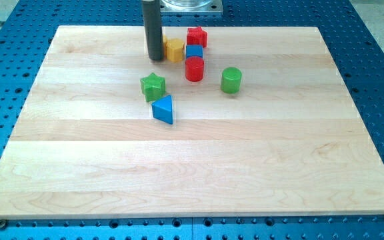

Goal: Place the yellow heart on the top of the yellow hexagon

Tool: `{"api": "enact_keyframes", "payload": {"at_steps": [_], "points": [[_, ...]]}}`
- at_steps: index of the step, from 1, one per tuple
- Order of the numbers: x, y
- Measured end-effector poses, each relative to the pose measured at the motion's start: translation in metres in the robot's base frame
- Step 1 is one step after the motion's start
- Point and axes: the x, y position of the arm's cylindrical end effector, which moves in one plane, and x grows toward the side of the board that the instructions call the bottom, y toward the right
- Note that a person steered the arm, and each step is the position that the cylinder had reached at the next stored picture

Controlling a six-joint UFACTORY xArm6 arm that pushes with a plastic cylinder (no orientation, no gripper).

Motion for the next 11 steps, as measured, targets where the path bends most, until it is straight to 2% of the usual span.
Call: {"api": "enact_keyframes", "payload": {"at_steps": [2, 3, 4, 6, 9, 11], "points": [[-0.003, 0.0], [0.005, -0.032], [-0.005, -0.06], [-0.046, -0.02], [-0.051, -0.003], [-0.088, 0.0]]}}
